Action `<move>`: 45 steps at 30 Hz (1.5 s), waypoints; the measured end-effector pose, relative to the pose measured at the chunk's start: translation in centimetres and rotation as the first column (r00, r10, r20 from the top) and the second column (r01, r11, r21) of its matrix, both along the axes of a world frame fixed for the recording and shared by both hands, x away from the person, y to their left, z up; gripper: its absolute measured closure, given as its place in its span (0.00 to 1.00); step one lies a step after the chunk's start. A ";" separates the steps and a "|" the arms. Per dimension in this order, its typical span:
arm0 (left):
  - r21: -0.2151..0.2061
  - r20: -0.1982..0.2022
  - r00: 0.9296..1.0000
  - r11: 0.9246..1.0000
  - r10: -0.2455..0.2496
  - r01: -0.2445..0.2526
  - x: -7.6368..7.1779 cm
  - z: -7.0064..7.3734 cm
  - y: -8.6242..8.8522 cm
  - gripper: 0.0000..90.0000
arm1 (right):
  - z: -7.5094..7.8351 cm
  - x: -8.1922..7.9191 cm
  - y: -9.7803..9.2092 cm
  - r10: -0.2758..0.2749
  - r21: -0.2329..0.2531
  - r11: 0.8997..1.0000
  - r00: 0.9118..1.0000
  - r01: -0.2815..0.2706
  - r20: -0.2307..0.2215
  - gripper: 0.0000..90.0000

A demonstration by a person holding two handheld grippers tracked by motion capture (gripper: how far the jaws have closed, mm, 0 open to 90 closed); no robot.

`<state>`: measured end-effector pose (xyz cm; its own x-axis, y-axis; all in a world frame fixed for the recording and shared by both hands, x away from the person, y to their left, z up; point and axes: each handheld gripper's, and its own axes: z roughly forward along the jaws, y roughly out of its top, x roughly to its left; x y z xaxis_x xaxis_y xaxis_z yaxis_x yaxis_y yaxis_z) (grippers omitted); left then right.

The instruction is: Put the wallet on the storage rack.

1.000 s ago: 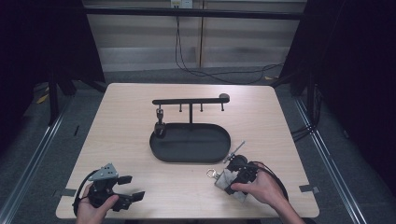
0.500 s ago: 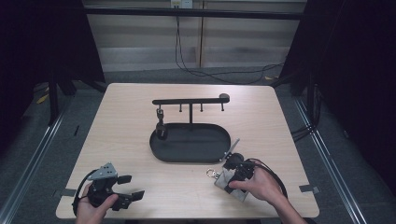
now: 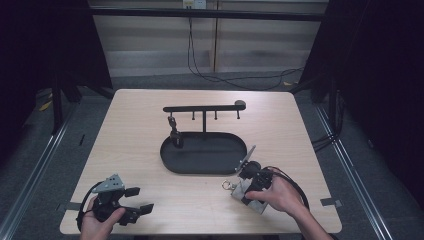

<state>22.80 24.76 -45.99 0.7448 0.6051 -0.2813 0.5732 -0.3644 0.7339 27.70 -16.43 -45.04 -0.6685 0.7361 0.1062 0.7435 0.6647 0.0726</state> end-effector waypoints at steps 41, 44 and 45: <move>0.001 0.003 1.000 1.000 -0.007 0.007 -0.1 0.1 0.0 0.20 | 6.7 1.4 -0.7 -0.025 -0.018 0.999 0.998 0.026 0.061 0.37; 0.001 0.004 1.000 1.000 -0.008 0.008 -0.1 0.1 0.0 0.20 | 6.9 1.6 -0.5 -0.019 -0.033 0.999 0.998 0.021 0.057 0.37; 0.003 0.005 1.000 1.000 -0.009 0.009 -0.1 0.1 -0.1 0.20 | 7.0 1.6 -0.5 -0.022 -0.032 0.999 0.998 0.024 0.060 0.37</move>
<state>22.73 24.71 -45.89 0.7513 0.5994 -0.2761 0.5667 -0.3715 0.7354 29.34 -16.88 -38.09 -0.6558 0.7537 0.0428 0.7536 0.6503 0.0957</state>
